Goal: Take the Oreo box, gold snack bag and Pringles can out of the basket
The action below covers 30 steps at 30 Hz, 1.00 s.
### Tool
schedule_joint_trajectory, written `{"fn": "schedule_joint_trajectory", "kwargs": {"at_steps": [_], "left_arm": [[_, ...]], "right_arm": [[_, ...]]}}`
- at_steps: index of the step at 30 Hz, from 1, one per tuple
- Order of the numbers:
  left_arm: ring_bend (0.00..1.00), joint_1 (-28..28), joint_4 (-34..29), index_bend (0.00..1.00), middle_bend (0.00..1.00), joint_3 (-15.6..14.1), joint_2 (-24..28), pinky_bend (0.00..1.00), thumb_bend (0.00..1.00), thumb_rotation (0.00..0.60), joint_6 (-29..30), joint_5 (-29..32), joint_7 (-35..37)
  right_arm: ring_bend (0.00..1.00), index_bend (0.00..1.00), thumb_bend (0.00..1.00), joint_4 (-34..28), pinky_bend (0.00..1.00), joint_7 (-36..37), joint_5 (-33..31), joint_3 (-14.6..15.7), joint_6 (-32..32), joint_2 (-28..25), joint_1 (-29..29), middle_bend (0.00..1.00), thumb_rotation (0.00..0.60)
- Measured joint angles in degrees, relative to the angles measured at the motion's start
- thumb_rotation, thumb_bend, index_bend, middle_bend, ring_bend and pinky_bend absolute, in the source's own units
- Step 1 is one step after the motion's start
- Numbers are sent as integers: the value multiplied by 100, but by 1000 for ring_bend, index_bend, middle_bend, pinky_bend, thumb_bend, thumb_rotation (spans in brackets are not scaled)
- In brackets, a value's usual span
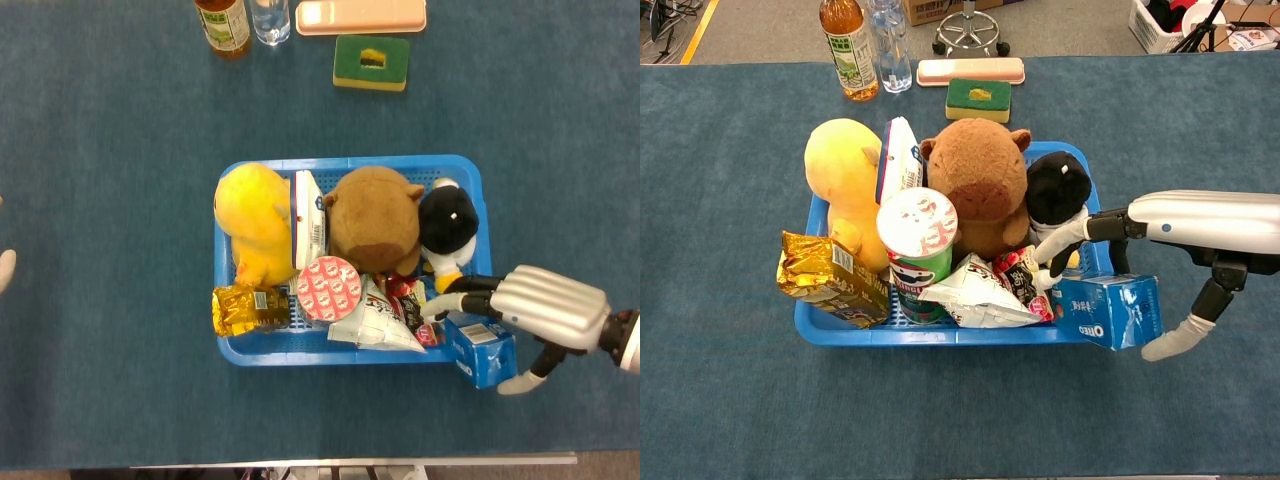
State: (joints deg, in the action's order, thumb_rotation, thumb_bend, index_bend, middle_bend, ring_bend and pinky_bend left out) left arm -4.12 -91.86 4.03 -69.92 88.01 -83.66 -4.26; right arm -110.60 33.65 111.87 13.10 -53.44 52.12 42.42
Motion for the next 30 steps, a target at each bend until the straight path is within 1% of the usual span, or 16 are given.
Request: {"fn": "schedule_joint_trajectory", "kwargs": {"at_steps": [6,9,16,23,30], "left_arm": [[314,16,56,321,347,-9,-37,515,272,600,-1,2,61],[314,26,83,321,347,-12,-45,515,272,600,-6,14,95],[314,42,114,321,347,-14,-59,516,272,600,-8,19,133],[314,26,96,321,347,-4,-64,517,272,600,-18,0,108],[314,27,97,321,347,0,-67,518,272,600,-34,15,118]], "right_arm": [[204,201,0,195,475,-129,-344,-158,-17,250,-41,319,600],[228,230,0,269,487,-189,-419,-218,-93,332,-78,344,600],[283,292,0,371,520,-400,-522,-328,-484,460,-270,397,600],[378,387,1,496,566,-508,-544,-415,-868,600,-466,486,600],[436,461,79,573,604,-602,-648,-450,-879,676,-524,539,600]]}}
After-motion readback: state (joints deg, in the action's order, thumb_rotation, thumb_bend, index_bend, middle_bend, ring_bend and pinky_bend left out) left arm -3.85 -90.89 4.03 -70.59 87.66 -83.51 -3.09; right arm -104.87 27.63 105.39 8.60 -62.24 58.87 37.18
